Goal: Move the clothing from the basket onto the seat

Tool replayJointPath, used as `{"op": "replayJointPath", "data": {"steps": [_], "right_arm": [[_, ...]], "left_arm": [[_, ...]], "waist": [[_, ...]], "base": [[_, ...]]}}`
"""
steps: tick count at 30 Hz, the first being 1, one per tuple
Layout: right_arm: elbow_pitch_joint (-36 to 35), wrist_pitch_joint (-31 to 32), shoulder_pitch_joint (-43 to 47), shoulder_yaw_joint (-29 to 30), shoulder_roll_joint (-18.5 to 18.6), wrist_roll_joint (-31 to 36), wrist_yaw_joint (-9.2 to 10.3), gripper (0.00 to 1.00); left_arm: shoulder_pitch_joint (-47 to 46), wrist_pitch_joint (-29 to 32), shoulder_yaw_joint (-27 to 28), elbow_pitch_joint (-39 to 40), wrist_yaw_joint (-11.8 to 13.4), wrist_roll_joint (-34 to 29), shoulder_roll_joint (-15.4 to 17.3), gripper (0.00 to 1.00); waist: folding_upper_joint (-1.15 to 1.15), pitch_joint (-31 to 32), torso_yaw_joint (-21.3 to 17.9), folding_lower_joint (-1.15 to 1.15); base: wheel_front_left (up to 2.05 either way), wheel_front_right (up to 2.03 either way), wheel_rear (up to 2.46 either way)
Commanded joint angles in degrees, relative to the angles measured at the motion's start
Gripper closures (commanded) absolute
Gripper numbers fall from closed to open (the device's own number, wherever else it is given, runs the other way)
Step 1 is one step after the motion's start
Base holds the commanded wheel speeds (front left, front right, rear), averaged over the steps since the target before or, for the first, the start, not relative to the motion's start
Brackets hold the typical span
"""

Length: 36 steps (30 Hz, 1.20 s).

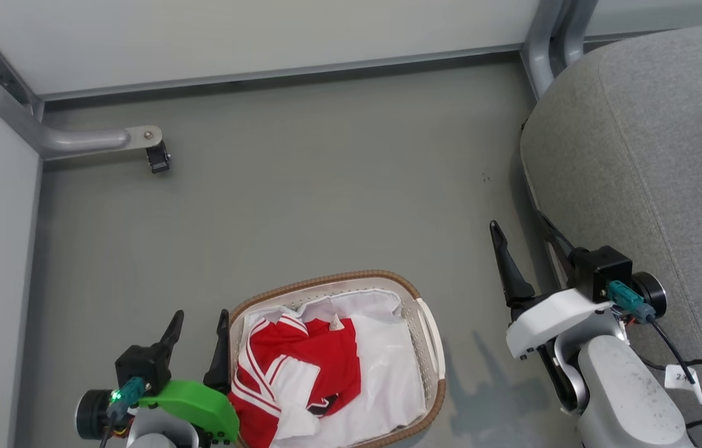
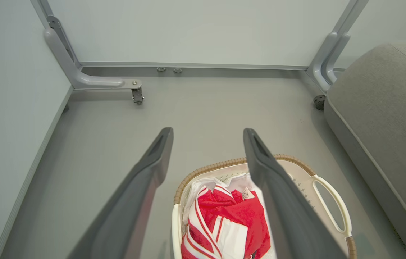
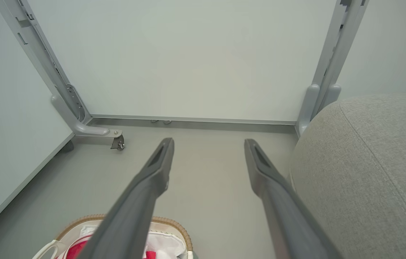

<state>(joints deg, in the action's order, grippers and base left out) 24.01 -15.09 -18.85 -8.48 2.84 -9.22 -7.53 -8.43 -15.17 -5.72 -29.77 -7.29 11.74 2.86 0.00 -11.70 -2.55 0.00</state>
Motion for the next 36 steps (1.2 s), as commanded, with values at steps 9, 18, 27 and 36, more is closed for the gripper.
{"op": "replayJointPath", "data": {"steps": [9,18,27,36], "right_arm": [[-1.4,-0.1,-4.7,-1.0,0.2,0.4,0.08,0.00],[-3.3,-0.1,-8.5,-2.2,0.2,-0.4,0.08,0.00],[-4.4,-0.1,-11.2,-3.4,0.2,-1.5,0.08,0.00],[-5.6,-0.1,-12.6,-4.7,0.2,-4.0,0.08,0.00]], "left_arm": [[-8.4,0.0,-7.2,-7.9,-0.2,-0.4,0.2,0.00],[-17.3,0.0,-12.3,-19.5,-0.2,-3.1,0.5,0.00],[-28.8,0.6,-16.8,-35.5,-0.2,-6.7,1.1,0.00],[-35.4,5.6,-20.4,-42.3,0.9,-9.6,1.9,0.00]], "waist": [[0.00,-11.7,-3.4,0.00],[0.00,-19.9,-5.5,0.00],[0.00,-26.7,-7.8,0.00],[0.00,-31.7,-10.1,0.00]], "base": [[0.00,0.00,0.00],[0.00,0.00,0.00],[0.00,0.00,0.00],[0.00,0.00,0.00]]}}
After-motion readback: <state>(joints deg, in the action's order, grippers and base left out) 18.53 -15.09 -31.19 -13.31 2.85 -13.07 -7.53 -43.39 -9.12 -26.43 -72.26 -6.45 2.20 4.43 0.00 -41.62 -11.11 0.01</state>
